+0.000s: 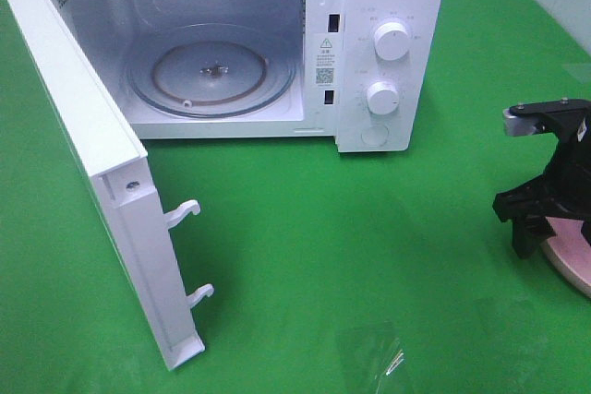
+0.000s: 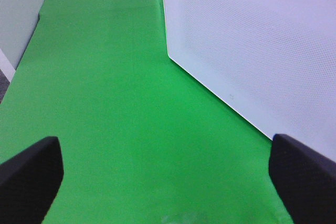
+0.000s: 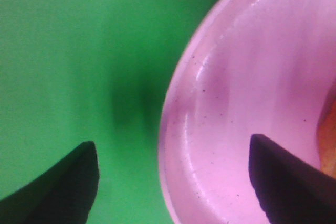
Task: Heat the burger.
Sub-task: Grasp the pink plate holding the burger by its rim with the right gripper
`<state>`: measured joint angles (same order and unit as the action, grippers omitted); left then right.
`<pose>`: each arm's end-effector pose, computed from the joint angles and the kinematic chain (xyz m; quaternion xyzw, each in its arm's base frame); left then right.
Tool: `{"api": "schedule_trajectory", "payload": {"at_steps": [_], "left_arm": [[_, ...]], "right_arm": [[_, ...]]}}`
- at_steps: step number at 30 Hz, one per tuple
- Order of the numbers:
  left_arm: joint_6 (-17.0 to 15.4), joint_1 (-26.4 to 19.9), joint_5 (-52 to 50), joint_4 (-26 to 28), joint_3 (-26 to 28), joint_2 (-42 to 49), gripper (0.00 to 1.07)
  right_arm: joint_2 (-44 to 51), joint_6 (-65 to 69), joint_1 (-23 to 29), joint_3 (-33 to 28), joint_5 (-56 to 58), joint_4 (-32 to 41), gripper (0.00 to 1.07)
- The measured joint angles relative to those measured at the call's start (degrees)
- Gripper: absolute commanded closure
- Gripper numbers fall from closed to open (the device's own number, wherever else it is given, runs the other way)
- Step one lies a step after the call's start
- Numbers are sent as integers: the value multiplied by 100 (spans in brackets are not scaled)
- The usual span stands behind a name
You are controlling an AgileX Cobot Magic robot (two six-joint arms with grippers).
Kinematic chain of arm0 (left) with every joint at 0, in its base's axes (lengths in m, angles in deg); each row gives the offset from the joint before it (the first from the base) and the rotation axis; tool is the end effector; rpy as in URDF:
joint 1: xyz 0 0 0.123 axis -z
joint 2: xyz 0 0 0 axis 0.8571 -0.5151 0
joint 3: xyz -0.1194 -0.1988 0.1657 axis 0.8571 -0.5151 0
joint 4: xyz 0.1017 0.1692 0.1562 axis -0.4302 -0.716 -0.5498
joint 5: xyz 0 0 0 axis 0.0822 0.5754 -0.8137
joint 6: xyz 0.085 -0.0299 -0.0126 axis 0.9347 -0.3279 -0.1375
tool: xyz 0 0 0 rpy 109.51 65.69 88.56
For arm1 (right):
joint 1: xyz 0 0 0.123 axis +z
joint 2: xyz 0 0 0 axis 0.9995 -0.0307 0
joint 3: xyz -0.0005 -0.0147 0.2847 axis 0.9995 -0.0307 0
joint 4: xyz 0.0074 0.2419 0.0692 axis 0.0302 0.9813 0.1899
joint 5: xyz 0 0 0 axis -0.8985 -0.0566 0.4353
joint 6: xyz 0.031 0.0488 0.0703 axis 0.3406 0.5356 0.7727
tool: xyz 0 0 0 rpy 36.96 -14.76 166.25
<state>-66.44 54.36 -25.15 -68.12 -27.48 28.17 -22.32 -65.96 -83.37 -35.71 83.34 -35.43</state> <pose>-0.0046 -0.0125 0.2796 0.0555 0.8416 0.0002 0.5373 0.2918 0.0163 0.1333 -0.0652 0.9950 -0.0460 0.0607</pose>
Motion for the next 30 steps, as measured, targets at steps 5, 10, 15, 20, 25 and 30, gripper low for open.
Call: {"api": "schedule_trajectory", "payload": {"at_steps": [5, 10, 15, 20, 25, 30], "left_arm": [[0, 0, 0, 0, 0, 0, 7], [0, 0, 0, 0, 0, 0, 7], [0, 0, 0, 0, 0, 0, 7], [0, 0, 0, 0, 0, 0, 7], [0, 0, 0, 0, 0, 0, 7], [0, 0, 0, 0, 0, 0, 7]], "right_arm": [[-183, 29, 0, 0, -149, -17, 31], [-281, 40, 0, 0, -321, -29, 31], [-378, 40, 0, 0, -384, -40, 31], [-567, 46, 0, 6, -401, -80, 31], [-573, 235, 0, 6, -390, -172, 44], [-579, 527, 0, 6, -367, -401, 69]]}}
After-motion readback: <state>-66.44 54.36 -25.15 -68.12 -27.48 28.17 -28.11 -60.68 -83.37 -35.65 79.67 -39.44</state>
